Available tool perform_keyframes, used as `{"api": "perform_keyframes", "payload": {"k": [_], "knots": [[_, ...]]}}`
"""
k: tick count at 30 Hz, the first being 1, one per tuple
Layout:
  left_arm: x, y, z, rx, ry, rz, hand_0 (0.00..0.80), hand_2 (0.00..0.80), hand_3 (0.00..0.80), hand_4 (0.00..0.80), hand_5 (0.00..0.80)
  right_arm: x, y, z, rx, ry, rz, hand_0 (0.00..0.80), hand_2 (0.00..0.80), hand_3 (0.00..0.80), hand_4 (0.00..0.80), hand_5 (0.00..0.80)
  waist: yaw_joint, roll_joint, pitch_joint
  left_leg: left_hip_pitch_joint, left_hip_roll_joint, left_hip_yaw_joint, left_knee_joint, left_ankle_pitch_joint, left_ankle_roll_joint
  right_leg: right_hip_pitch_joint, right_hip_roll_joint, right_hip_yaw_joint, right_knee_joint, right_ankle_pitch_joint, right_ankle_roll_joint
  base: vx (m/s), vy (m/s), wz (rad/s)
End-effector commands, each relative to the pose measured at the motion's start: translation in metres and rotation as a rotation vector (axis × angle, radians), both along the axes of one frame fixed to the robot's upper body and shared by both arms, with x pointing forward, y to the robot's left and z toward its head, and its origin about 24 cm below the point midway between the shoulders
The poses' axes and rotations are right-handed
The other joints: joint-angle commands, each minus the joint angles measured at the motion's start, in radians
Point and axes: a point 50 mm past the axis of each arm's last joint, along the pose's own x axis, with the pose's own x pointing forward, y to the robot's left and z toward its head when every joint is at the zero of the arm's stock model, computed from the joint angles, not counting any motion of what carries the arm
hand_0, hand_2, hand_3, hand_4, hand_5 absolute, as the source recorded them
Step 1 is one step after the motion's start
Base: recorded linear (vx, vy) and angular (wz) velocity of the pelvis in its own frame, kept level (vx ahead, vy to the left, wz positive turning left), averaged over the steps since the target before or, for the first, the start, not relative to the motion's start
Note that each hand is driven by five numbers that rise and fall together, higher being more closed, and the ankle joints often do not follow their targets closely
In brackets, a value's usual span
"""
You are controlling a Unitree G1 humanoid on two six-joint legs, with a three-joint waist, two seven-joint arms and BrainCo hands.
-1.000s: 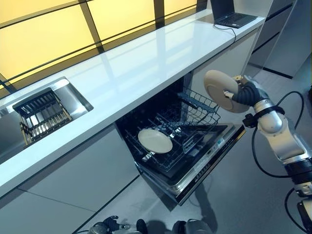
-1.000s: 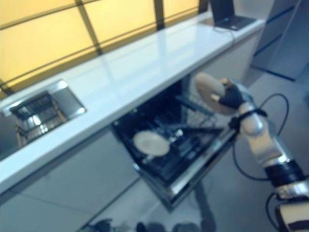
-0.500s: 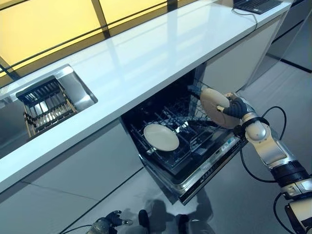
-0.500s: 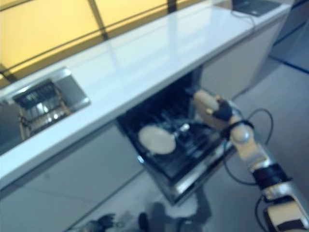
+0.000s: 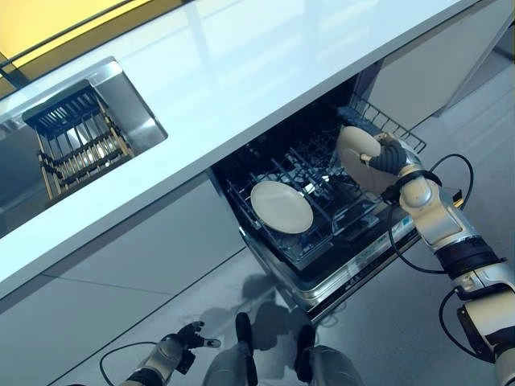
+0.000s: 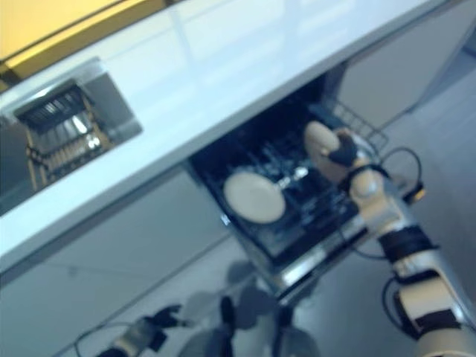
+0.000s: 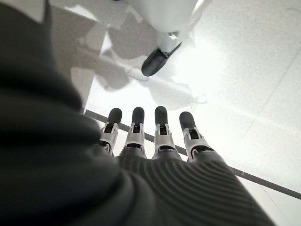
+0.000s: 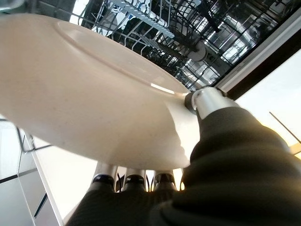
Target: Take plates into dishwasher
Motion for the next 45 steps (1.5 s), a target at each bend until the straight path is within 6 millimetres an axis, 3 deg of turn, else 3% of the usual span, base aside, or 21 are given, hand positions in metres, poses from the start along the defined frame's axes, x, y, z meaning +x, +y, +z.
{"api": "perform_keyframes", "payload": {"k": [1, 26, 45], "knots": [[0.021, 0.010, 0.014, 0.025, -0.076, -0.017, 0.000, 0.000, 0.000, 0.000, 0.000, 0.012, 0.018, 0.051, 0.040, -0.172, 0.015, 0.800, 0.800, 0.800, 0.800, 0.800, 0.016, -0.054, 0.041, -0.002, -0.070, -0.030, -0.005, -0.137, 0.058, 0.054, -0.031, 0.059, -0.136, 0.002, 0.041, 0.010, 0.040, 0.00], [0.034, -0.001, 0.020, -0.034, -0.145, -0.011, 0.000, 0.000, 0.000, 0.000, 0.000, 0.017, 0.000, 0.061, 0.059, -0.204, -0.118, 0.800, 0.800, 0.800, 0.800, 0.800, 0.033, 0.013, 0.120, -0.057, -0.091, -0.047, -0.005, -0.129, 0.065, -0.035, -0.055, 0.052, -0.073, -0.014, 0.042, 0.033, 0.021, 0.01], [0.037, 0.005, 0.026, -0.031, -0.155, -0.016, 0.000, 0.000, 0.000, 0.000, 0.000, 0.019, -0.014, 0.070, -0.306, -0.094, -0.177, 0.800, 0.800, 0.800, 0.800, 0.800, 0.056, 0.014, 0.138, -0.079, -0.095, -0.061, -0.005, -0.121, 0.072, -0.064, -0.067, 0.029, -0.042, -0.021, 0.048, 0.016, 0.001, 0.03]]}}
